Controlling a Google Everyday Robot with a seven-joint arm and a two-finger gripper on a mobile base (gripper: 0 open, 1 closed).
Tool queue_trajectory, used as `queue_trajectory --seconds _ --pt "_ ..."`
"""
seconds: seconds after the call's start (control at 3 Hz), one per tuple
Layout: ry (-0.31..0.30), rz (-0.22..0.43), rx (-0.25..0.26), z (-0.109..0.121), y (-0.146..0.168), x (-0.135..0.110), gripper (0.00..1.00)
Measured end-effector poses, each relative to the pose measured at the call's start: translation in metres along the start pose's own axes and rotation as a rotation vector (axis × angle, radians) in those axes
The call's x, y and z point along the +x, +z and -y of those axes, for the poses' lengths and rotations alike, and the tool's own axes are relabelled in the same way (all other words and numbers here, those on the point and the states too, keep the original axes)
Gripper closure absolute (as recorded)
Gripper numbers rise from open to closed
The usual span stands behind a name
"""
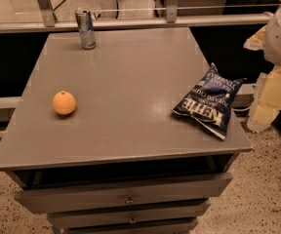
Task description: Move blue chip bag near redbull can
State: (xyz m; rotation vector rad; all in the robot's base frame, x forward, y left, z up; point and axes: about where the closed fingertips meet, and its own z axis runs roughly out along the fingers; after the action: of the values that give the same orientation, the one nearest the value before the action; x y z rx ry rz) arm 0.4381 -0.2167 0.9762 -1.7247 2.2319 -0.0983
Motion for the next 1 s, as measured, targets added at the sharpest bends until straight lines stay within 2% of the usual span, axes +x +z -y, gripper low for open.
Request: queue_trajectory --seconds 0.33,0.67,1.0 --pt "0.000 0.000 0.000 0.000 0.000 0.000 0.00" --pt "-0.005 0.030 0.014 0.004 0.013 -0.010 0.00" --pt "-0.001 0.109 0.031 0.016 0.048 -0.018 0.00"
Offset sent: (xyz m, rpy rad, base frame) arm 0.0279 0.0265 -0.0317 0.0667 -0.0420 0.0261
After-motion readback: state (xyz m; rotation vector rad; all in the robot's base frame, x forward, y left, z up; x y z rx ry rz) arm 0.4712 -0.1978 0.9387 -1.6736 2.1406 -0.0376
